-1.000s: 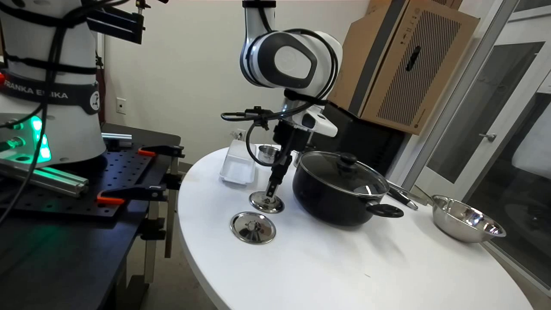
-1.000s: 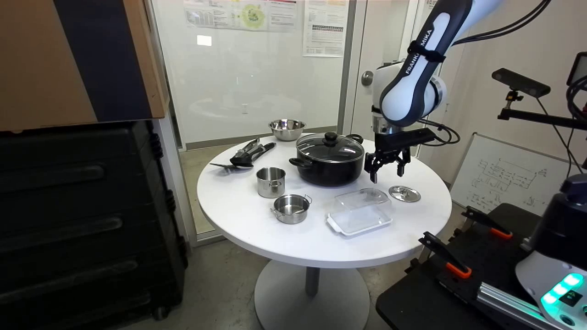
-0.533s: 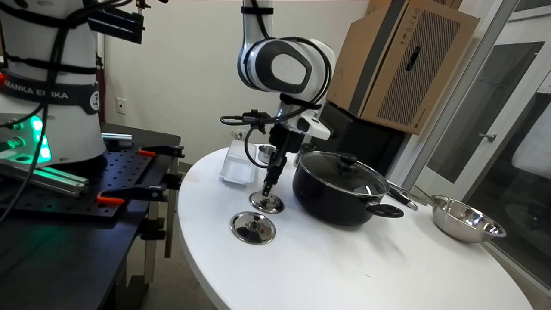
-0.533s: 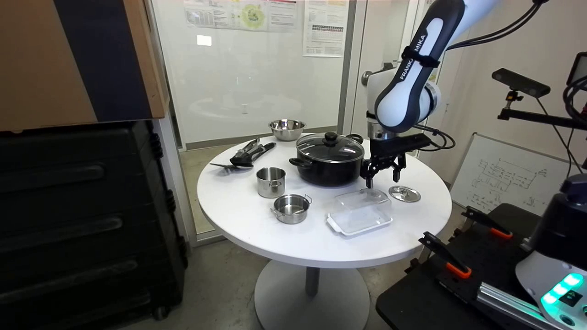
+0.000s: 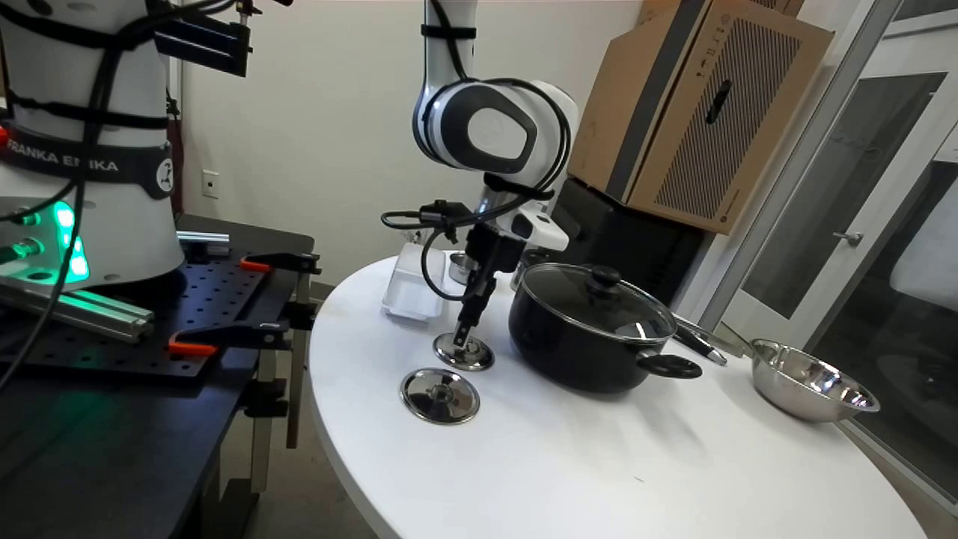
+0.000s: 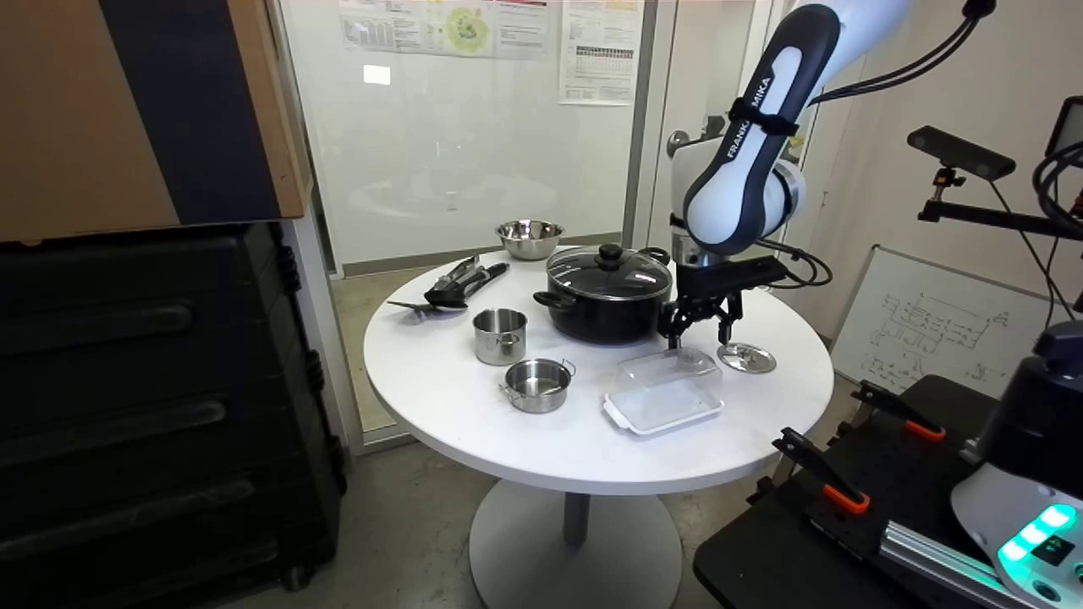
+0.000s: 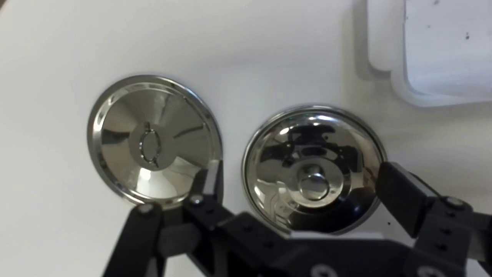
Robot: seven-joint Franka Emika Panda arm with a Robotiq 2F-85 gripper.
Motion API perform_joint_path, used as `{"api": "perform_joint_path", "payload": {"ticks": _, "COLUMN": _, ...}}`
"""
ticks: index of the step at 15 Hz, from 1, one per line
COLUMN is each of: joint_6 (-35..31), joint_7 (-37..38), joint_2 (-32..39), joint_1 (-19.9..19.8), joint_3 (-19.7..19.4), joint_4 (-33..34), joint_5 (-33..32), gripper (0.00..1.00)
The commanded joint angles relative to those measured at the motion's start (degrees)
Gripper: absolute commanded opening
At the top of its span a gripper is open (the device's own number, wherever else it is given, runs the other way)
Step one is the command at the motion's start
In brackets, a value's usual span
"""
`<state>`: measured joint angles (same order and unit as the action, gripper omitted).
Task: Cover the silver pot
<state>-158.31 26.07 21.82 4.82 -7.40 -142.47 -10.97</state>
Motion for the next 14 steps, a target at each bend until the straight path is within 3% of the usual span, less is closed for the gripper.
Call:
{"api": "perform_joint_path", "payload": {"ticks": 1, "joint_6": -2.8, "joint_7": -1.5, "joint_2": 2.2, "joint_1": 0.5, "joint_3": -0.5, "joint_4": 1.4, "joint_5": 3.0, "gripper": 1.0}}
{"api": "perform_joint_path", "payload": {"ticks": 14, "joint_6": -3.5, "joint_7": -1.5, "joint_2": 3.8, "joint_1": 1.8, "joint_3": -1.1, "joint_4": 2.3, "joint_5": 6.4, "gripper": 1.0}}
